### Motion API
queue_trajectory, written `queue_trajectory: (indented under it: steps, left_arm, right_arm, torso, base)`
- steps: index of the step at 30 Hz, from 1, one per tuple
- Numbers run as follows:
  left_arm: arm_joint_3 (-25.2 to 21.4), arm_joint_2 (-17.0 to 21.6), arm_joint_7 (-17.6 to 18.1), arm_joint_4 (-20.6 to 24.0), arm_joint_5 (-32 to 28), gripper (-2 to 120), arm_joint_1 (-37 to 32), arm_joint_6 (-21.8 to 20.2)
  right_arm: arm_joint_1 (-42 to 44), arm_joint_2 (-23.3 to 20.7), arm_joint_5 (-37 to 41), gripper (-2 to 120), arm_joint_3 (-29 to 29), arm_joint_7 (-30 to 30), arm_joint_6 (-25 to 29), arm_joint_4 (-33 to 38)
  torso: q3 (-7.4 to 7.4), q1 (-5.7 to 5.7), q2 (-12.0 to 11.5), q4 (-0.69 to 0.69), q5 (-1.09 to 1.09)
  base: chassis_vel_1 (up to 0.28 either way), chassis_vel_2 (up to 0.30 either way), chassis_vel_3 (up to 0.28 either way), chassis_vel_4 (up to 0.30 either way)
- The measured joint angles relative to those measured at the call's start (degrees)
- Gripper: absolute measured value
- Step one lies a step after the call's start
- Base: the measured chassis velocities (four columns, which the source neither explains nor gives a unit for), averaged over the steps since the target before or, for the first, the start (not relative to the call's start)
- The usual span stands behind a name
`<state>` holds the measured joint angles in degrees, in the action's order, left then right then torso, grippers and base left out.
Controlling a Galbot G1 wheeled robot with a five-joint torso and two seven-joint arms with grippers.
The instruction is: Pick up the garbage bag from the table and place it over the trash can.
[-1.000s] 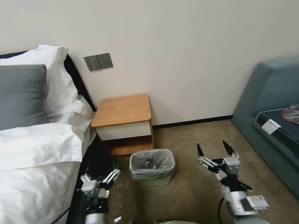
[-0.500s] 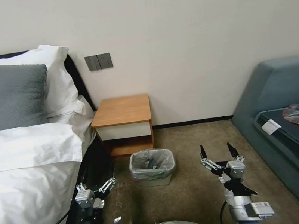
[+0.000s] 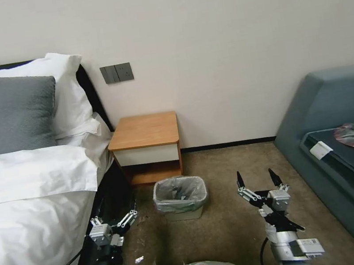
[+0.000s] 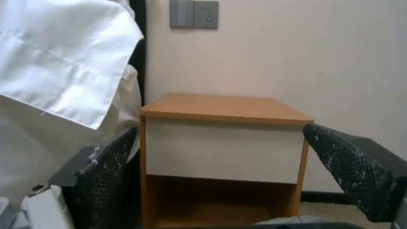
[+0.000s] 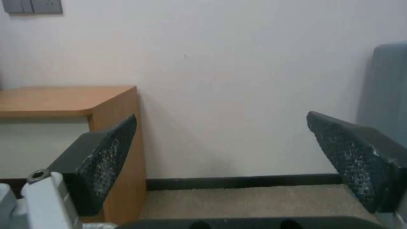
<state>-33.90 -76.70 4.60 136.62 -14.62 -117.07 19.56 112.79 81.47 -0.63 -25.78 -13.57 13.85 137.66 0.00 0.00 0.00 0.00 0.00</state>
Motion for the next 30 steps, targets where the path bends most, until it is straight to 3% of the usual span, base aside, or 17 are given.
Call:
queue_trajectory:
  steps: [30]
  left_arm:
    - [0.1,0.0,0.1,-0.1,0.0,100,0.0,-0.1]
  right_arm:
    - [0.0,0.0,0.1,100,0.0,0.1,-0.1,0.0]
  torso:
    - [0.00,0.01,0.0,0.00,0.00]
  base:
    - [0.000,0.000,0.000,0.000]
